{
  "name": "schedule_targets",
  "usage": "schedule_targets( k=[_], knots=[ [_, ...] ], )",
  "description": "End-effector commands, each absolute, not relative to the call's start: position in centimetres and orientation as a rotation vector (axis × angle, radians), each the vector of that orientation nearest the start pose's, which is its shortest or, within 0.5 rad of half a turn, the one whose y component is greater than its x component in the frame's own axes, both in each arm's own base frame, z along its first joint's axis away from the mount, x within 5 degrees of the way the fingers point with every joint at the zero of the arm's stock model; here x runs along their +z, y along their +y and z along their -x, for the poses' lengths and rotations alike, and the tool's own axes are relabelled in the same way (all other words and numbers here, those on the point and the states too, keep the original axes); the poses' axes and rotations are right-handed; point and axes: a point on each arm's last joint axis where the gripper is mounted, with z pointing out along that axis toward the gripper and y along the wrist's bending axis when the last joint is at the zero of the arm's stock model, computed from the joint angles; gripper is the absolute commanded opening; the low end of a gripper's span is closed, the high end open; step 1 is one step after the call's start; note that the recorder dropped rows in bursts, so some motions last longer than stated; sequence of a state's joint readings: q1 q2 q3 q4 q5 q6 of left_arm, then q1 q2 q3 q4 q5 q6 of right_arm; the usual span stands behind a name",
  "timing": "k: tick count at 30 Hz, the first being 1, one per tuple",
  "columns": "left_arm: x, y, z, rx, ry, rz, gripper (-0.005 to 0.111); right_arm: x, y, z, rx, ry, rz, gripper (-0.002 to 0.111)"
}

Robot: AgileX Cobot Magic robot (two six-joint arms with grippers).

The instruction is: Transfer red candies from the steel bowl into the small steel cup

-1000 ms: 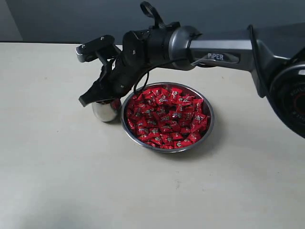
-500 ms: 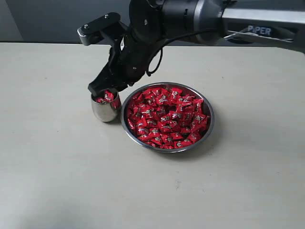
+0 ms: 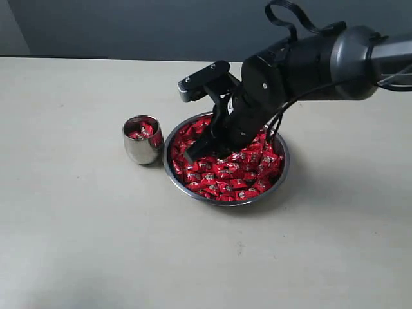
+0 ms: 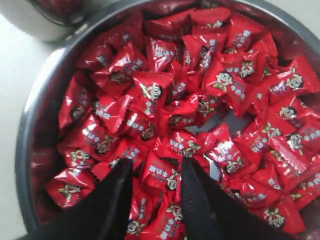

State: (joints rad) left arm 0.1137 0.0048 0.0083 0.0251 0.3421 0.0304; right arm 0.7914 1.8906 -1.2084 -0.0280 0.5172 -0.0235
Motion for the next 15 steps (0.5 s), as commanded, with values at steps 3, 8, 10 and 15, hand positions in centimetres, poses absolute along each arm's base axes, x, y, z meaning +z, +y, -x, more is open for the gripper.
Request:
schedule_targets(
  k=[3,8,10,15],
  knots=[
    [18.3,0.7,-5.3,0.124,1.822,0.055,0.000,16.7,24.8,-30.0,0.249,2.460,0.898,0.032],
    [18.3,0.7,-5.3,0.124,1.822,0.055,0.000,16.4,24.1,-30.9,0.280,2.477,0.810,0.032],
    [18.3,0.7,-5.3,0.124,1.822,0.055,0.000,16.2,24.2,-30.9,0.281,2.480,0.807,0.032],
    [18.3,0.7,-5.3,0.124,1.822,0.055,0.000,15.7,24.1,-30.8,0.268,2.507,0.825,0.032]
  ],
)
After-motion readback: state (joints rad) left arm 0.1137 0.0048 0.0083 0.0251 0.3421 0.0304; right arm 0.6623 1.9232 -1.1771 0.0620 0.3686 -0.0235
